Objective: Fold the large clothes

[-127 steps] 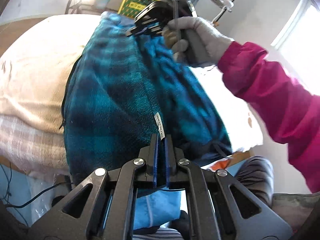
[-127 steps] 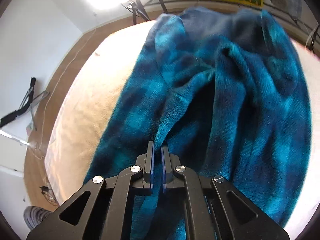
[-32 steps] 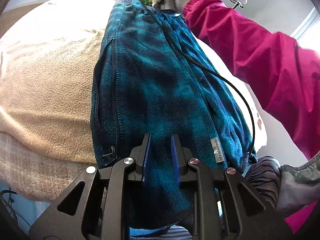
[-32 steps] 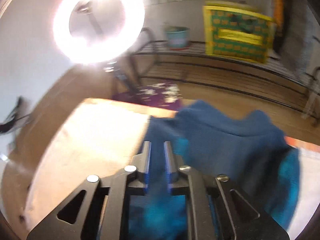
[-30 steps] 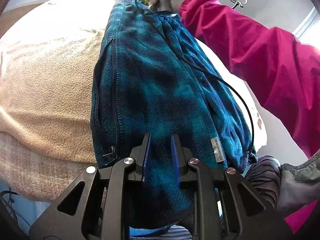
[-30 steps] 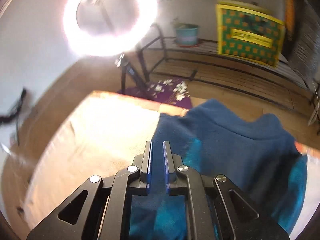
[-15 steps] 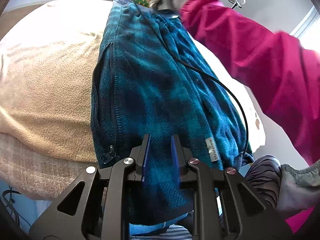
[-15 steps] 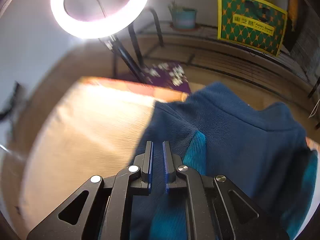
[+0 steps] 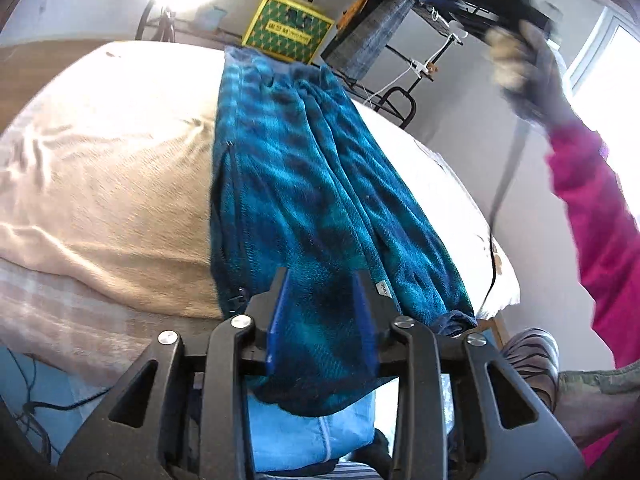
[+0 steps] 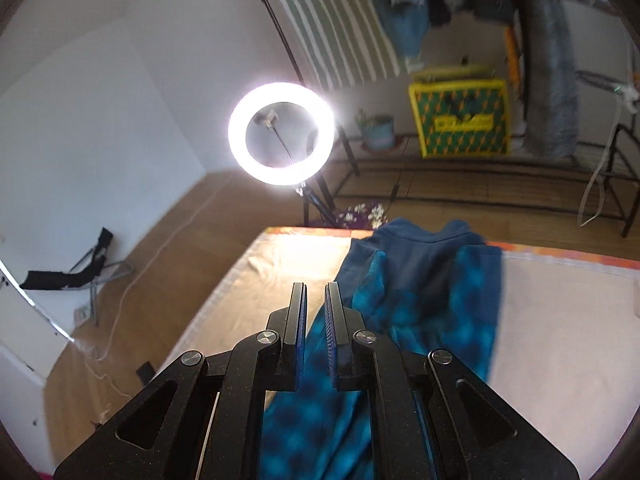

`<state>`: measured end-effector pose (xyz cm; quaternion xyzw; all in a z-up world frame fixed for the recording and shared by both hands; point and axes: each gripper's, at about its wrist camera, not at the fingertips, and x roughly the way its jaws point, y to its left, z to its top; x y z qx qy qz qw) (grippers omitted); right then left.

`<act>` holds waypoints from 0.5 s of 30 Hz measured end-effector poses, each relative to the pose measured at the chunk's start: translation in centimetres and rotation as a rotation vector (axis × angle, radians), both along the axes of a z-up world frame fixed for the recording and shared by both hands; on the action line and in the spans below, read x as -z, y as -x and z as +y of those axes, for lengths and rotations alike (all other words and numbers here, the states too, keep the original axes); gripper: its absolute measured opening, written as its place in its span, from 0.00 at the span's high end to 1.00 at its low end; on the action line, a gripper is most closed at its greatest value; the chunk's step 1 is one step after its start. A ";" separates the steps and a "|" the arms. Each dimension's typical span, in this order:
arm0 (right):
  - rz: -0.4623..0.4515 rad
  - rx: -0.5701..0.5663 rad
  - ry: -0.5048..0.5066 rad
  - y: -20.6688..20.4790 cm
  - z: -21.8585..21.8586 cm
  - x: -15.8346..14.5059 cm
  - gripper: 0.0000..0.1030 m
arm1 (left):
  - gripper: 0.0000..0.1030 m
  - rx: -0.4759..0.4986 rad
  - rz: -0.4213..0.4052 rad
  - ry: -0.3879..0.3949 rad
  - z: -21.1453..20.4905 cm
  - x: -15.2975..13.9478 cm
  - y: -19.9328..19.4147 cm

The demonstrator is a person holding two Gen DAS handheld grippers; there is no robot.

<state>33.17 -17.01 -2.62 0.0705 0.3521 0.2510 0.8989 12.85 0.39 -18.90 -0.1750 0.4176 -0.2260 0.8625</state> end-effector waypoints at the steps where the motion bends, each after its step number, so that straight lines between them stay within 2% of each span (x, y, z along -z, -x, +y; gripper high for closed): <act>1: -0.011 0.006 -0.003 1.5 -0.7 -0.9 0.93 | 0.69 -0.002 -0.007 -0.007 0.2 -0.2 0.1; 6: -0.069 0.022 -0.004 10.6 -4.1 -4.0 0.93 | 0.69 -0.029 -0.026 -0.034 1.7 -1.6 0.9; 11: -0.072 0.039 0.049 17.5 -5.8 -3.4 0.92 | 0.68 -0.047 0.009 0.004 3.7 -2.0 1.0; 15: -0.076 0.044 0.027 23.2 -6.9 -3.2 0.92 | 0.65 -0.067 0.014 0.027 5.1 -2.9 1.7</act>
